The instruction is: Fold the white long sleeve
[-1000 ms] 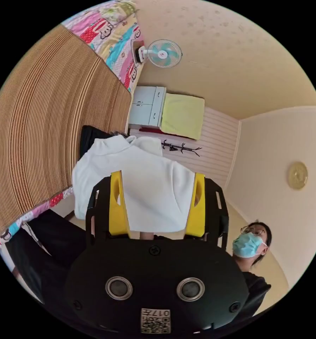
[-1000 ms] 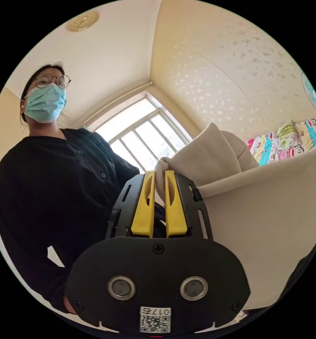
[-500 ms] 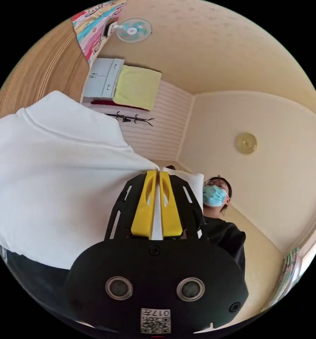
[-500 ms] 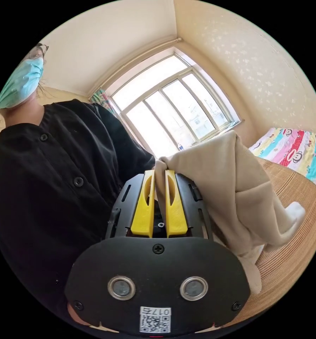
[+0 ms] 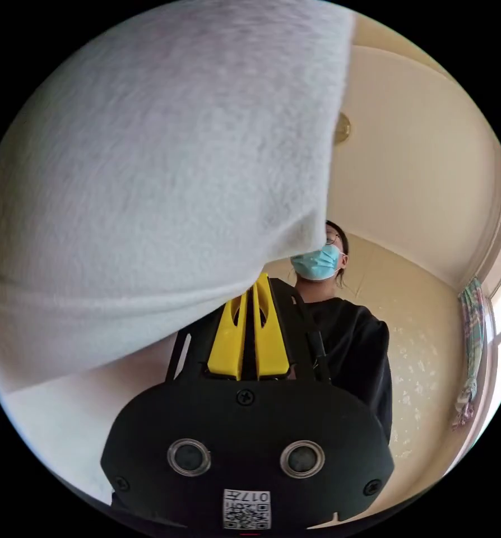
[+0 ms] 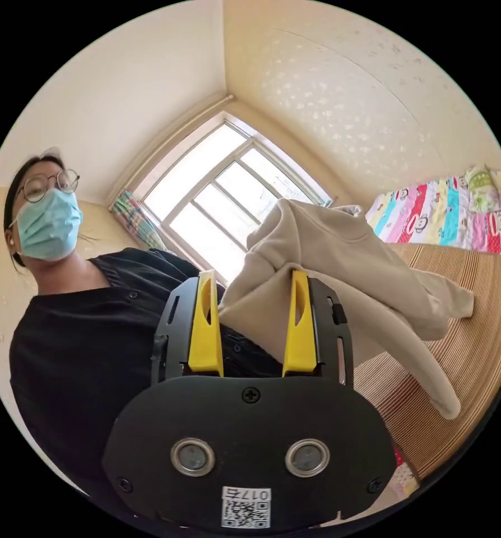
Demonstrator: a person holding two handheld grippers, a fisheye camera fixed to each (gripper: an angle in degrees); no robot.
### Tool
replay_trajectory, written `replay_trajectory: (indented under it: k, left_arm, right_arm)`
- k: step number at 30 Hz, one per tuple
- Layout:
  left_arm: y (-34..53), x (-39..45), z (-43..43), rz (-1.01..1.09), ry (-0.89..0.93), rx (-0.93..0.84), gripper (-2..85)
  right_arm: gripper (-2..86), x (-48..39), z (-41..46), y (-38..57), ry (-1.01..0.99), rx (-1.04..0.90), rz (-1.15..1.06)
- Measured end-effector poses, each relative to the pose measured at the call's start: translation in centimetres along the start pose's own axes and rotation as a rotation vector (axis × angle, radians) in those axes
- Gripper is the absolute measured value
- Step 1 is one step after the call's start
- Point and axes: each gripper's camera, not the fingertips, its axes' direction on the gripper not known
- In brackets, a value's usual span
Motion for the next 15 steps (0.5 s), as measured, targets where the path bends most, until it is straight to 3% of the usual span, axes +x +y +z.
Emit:
replay_trajectory:
  k: [2,6,8,11,15]
  left_arm:
    - [0.5,-1.3,-0.8,-0.046,-0.011,0.033,-0.6]
    - [3.4,-1.2,-4.9,-0.15,-0.176,0.26,3.1]
    - [4.8,-0.2,-6.2,-0.202,-0.3,0.318,9.1]
    - [5.5,2.1,-5.8,-0.252,-0.543,0.294,13.4]
    - [4.4,3.9,-2.8,-0.277,-0.684,0.296,18.6]
  right_arm:
    - [9.0,3.2,0.7,0.6,0.007,0.043,0.07]
    - [4.8,4.8,-0.4,1.6,0.072,0.233,0.132]
    - [3.5,4.0,-1.1,1.1,0.357,0.284,0.187]
    - [2.4,0.9,1.5,-1.3,0.702,0.174,0.068]
    - [2.3,-1.3,9.1,-4.5,0.75,-0.104,-0.191]
